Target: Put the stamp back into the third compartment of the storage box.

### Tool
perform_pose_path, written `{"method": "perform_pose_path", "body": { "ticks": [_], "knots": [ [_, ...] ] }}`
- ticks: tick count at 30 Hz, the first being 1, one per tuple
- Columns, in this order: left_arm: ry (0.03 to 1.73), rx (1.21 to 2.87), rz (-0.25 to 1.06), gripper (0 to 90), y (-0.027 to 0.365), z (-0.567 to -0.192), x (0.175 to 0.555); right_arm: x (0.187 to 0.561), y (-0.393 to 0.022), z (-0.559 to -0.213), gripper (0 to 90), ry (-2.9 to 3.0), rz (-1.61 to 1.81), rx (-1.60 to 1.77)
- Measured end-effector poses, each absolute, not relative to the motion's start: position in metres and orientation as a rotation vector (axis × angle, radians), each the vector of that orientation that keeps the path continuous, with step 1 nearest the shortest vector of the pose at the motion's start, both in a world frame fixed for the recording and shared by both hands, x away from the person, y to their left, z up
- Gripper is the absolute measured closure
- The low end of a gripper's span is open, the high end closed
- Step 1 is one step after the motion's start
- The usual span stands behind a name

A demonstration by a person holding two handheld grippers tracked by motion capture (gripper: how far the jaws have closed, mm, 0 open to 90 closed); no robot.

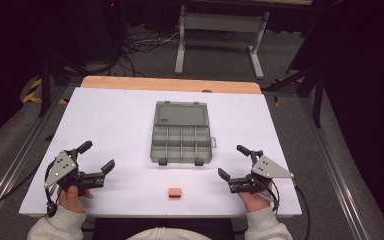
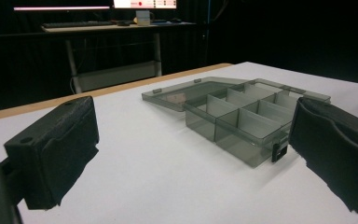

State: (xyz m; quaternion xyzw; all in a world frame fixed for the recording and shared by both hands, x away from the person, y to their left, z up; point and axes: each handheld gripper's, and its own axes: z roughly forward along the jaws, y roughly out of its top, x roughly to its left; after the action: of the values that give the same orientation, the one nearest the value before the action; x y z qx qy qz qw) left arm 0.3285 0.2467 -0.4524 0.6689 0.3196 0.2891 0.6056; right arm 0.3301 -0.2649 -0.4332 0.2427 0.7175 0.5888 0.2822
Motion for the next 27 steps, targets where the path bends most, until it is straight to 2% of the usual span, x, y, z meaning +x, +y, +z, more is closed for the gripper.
{"method": "perform_pose_path", "body": {
  "ticks": [27],
  "knots": [
    [0.723, 1.566, 0.683, 2.6, 0.2456, -0.4513, 0.3257, 0.3317, -0.2579, -0.4341, 5.4, 1.983, 1.563, 0.640]
  ]
}}
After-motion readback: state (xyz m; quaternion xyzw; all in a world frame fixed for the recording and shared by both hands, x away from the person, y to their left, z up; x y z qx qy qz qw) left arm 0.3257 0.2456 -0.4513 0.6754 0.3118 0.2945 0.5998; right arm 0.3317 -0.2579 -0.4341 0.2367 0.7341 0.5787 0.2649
